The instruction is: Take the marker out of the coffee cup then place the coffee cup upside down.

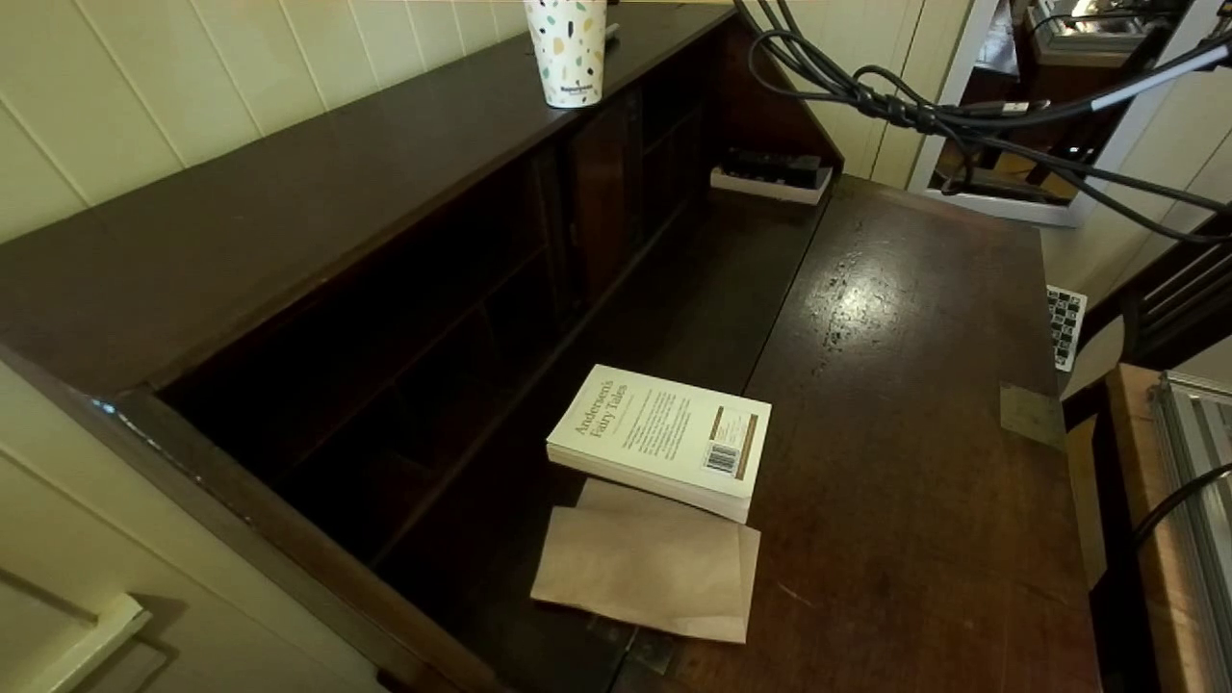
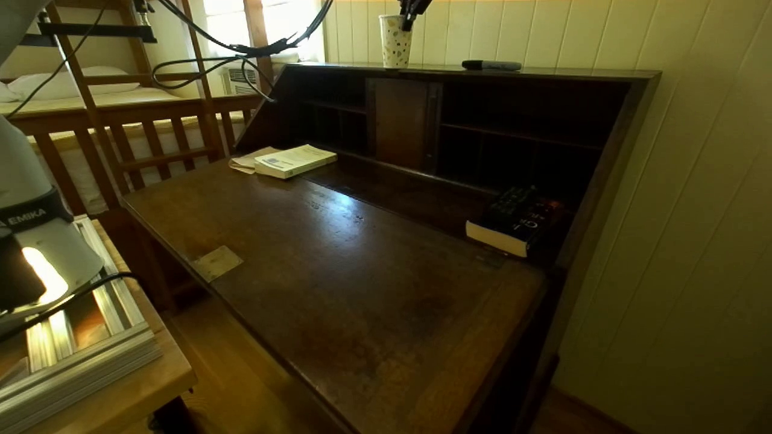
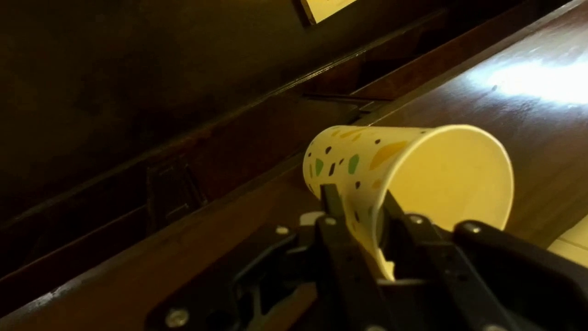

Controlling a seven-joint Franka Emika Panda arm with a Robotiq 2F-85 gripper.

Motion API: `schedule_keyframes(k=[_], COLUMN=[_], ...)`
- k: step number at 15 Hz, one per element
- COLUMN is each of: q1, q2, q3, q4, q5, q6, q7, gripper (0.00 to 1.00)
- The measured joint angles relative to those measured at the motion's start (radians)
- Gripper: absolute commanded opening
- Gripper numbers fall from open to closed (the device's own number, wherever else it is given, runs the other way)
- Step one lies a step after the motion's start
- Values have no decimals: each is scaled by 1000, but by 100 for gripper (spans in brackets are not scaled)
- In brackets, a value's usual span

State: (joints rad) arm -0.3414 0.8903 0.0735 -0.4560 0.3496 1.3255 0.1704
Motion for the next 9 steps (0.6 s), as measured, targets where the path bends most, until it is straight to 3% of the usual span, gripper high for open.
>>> schedule_keyframes(k=[9], q1=[89], q2=[-15], q3=[-34], q4=[4], q5=[-150], q6=[22], q7=[-160], gripper=[1])
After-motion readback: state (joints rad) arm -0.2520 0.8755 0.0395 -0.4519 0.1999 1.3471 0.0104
